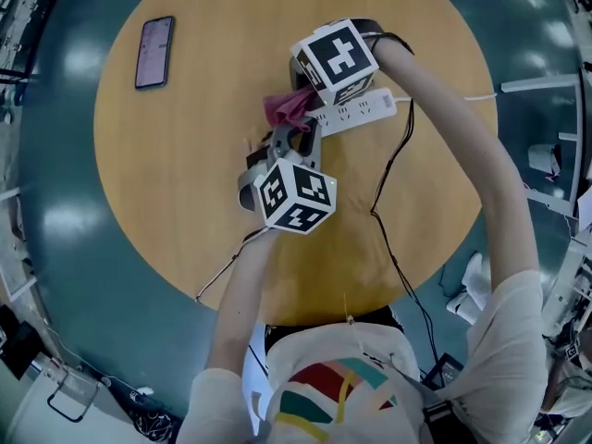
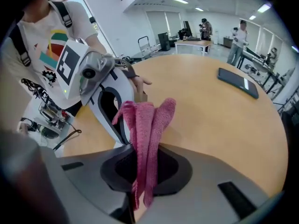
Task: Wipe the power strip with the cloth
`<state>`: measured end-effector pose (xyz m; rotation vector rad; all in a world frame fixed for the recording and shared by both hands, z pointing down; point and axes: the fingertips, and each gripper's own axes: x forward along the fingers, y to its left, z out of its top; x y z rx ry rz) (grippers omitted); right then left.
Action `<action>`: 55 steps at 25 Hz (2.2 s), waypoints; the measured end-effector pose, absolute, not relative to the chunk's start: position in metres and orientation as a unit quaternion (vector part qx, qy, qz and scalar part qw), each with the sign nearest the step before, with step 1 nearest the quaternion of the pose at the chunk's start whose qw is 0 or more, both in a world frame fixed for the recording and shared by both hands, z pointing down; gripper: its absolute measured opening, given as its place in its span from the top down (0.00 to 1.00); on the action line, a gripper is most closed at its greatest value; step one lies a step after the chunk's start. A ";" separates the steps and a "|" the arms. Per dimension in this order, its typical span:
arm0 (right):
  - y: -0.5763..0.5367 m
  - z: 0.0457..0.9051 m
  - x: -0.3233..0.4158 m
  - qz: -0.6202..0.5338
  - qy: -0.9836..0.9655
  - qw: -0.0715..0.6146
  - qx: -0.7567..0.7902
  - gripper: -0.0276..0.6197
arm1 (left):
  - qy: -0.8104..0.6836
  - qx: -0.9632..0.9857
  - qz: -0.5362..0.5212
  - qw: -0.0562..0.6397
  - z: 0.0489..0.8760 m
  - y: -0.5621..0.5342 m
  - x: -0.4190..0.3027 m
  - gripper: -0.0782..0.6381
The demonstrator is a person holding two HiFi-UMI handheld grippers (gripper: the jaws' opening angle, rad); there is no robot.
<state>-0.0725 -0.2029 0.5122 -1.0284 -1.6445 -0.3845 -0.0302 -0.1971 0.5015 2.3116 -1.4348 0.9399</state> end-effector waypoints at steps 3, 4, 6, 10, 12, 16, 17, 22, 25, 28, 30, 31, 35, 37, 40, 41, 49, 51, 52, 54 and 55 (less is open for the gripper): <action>-0.199 0.518 -0.072 -0.168 -0.676 0.557 -0.451 0.90 | -0.498 0.794 0.321 0.135 0.505 -0.198 -0.032 0.83; -0.199 0.519 -0.072 -0.168 -0.674 0.559 -0.453 0.90 | -0.500 0.793 0.321 0.135 0.505 -0.198 -0.032 0.83; -0.199 0.518 -0.070 -0.169 -0.672 0.560 -0.454 0.90 | -0.504 0.790 0.324 0.133 0.506 -0.197 -0.033 0.83; -0.214 0.520 -0.050 -0.174 -0.664 0.576 -0.444 0.90 | -0.505 0.787 0.328 0.132 0.507 -0.198 -0.033 0.83; -0.228 0.522 -0.029 -0.174 -0.655 0.596 -0.431 0.90 | -0.506 0.785 0.330 0.135 0.508 -0.199 -0.033 0.83; -0.258 0.521 0.017 -0.166 -0.655 0.626 -0.390 0.90 | -0.520 0.777 0.321 0.149 0.506 -0.199 -0.032 0.83; -0.265 0.520 0.026 -0.163 -0.657 0.631 -0.380 0.90 | -0.523 0.775 0.321 0.153 0.505 -0.199 -0.033 0.83; -0.282 0.524 0.054 -0.144 -0.668 0.645 -0.341 0.90 | -0.523 0.772 0.325 0.160 0.509 -0.200 -0.043 0.83; -0.291 0.526 0.072 -0.144 -0.677 0.649 -0.315 0.90 | -0.525 0.769 0.326 0.162 0.508 -0.203 -0.039 0.83; -0.310 0.513 0.071 -0.080 -0.756 0.619 -0.198 0.90 | -0.526 0.766 0.333 0.159 0.505 -0.204 -0.034 0.83; -0.323 0.499 0.070 0.020 -0.811 0.579 -0.074 0.90 | -0.522 0.768 0.336 0.157 0.505 -0.203 -0.032 0.83; -0.328 0.492 0.074 0.078 -0.825 0.559 -0.013 0.90 | -0.519 0.769 0.339 0.157 0.506 -0.202 -0.031 0.83; -0.337 0.481 0.093 0.276 -0.827 0.464 0.160 0.90 | -0.514 0.769 0.347 0.152 0.506 -0.200 -0.030 0.83; -0.332 0.485 0.096 0.334 -0.817 0.430 0.188 0.90 | -0.514 0.769 0.350 0.151 0.506 -0.198 -0.031 0.83; -0.313 0.497 0.097 0.371 -0.801 0.427 0.195 0.90 | -0.511 0.769 0.353 0.150 0.506 -0.195 -0.030 0.83; -0.307 0.501 0.098 0.374 -0.796 0.434 0.195 0.90 | -0.510 0.769 0.355 0.149 0.506 -0.195 -0.030 0.83; -0.288 0.499 0.104 0.381 -0.791 0.426 0.220 0.90 | -0.514 0.764 0.361 0.148 0.505 -0.203 -0.031 0.83; -0.277 0.497 0.106 0.390 -0.791 0.415 0.223 0.90 | -0.513 0.764 0.363 0.147 0.504 -0.200 -0.032 0.83; -0.269 0.497 0.108 0.395 -0.791 0.410 0.224 0.90 | -0.512 0.765 0.364 0.145 0.503 -0.197 -0.032 0.83; -0.254 0.498 0.114 0.404 -0.790 0.401 0.227 0.90 | -0.510 0.766 0.366 0.143 0.503 -0.192 -0.030 0.83; -0.249 0.498 0.116 0.408 -0.790 0.397 0.228 0.90 | -0.508 0.766 0.367 0.144 0.502 -0.192 -0.029 0.83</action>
